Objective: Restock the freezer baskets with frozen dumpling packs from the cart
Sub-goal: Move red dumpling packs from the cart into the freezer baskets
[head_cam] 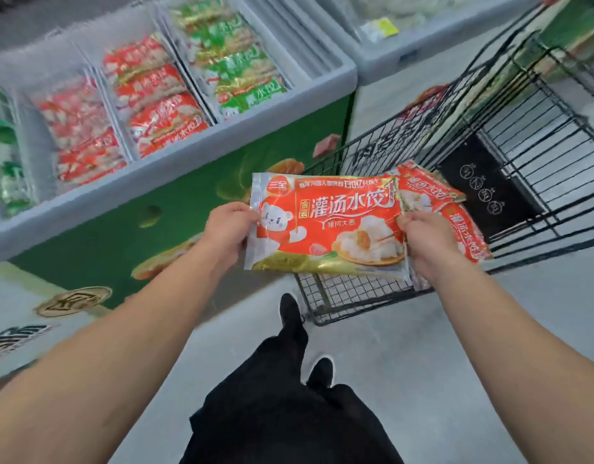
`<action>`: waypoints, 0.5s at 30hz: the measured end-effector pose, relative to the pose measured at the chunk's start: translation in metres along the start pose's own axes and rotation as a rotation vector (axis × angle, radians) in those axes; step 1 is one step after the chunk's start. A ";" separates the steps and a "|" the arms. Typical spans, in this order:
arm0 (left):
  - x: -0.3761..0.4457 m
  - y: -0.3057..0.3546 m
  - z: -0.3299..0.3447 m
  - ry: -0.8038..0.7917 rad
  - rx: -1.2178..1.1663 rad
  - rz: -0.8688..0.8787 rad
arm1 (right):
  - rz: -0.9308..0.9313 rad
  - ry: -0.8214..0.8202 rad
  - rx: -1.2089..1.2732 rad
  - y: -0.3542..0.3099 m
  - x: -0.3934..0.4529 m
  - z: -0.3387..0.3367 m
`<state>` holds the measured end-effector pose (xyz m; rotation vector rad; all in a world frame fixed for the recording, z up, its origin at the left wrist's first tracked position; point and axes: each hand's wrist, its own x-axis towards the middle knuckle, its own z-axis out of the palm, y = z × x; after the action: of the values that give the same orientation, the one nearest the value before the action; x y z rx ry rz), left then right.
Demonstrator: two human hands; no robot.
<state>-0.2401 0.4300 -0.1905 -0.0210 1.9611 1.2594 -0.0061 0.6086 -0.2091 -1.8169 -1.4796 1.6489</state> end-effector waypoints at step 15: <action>0.000 0.018 -0.184 0.212 -0.243 0.032 | -0.209 -0.232 -0.171 -0.115 -0.065 0.170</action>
<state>-0.3579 0.2970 -0.1408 -0.2550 1.9783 1.5639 -0.1962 0.5377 -0.1380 -1.5265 -1.8901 1.7193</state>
